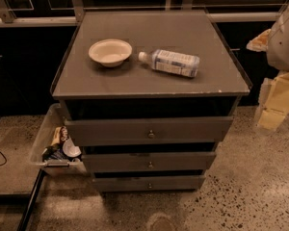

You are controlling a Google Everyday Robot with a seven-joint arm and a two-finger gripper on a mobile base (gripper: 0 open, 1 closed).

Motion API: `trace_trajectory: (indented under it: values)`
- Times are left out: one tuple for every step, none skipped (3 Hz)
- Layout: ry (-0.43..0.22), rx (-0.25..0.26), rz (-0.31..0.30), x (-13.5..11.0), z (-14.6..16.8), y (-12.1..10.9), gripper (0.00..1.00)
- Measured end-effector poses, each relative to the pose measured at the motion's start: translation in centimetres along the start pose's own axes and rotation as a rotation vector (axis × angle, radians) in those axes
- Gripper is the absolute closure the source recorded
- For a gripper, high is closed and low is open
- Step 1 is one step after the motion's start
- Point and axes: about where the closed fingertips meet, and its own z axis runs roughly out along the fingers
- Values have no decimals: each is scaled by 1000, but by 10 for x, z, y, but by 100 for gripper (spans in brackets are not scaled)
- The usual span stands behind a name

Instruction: Open top drawer

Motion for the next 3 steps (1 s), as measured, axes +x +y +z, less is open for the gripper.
trace_trajectory:
  values:
    - [-15,-33,-31,9,26,24,0]
    - [-61,-80,-71,24,68,51,0]
    - [-163,-90,-130,32,107,69,0]
